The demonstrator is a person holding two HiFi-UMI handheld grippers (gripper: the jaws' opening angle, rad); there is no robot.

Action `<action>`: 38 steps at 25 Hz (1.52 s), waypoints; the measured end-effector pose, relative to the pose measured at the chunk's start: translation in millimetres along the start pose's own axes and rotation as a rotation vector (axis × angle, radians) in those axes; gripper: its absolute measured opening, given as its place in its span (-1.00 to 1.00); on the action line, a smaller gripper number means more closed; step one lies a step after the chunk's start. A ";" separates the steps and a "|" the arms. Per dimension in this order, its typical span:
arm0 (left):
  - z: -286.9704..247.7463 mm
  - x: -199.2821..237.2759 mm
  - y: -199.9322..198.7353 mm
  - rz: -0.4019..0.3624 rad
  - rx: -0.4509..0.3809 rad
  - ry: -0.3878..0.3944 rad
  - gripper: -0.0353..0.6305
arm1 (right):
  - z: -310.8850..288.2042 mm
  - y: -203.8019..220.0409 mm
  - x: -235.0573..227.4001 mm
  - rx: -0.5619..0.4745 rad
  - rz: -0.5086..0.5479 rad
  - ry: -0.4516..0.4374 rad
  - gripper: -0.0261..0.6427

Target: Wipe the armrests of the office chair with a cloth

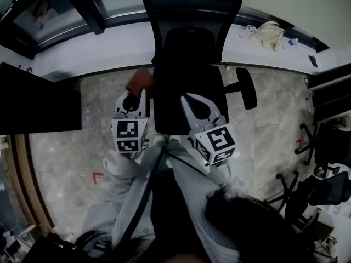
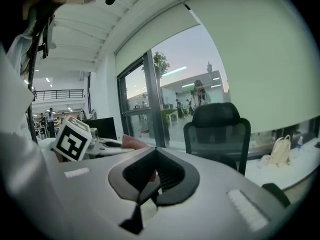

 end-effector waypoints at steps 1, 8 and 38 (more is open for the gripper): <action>9.3 -5.6 -23.2 -0.015 -0.069 -0.009 -0.80 | 2.2 -12.9 0.3 -0.034 0.014 0.005 -0.92; 56.7 -35.6 -99.5 -0.073 -0.316 -0.009 -0.80 | 21.6 -73.1 11.6 -0.201 0.073 0.033 -0.92; -141.4 -317.3 -174.1 -0.149 -0.291 0.062 -0.80 | 164.3 -42.6 -311.3 -0.201 0.024 0.091 -0.92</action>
Point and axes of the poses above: the fingertips, and each gripper's own axes: z backward along the fingers, x to its left, y out of its underside, the point moved 7 cm from there along z, backward along the fingers, and after that the axes turned 11 degrees about y, right-handed, at the moved point
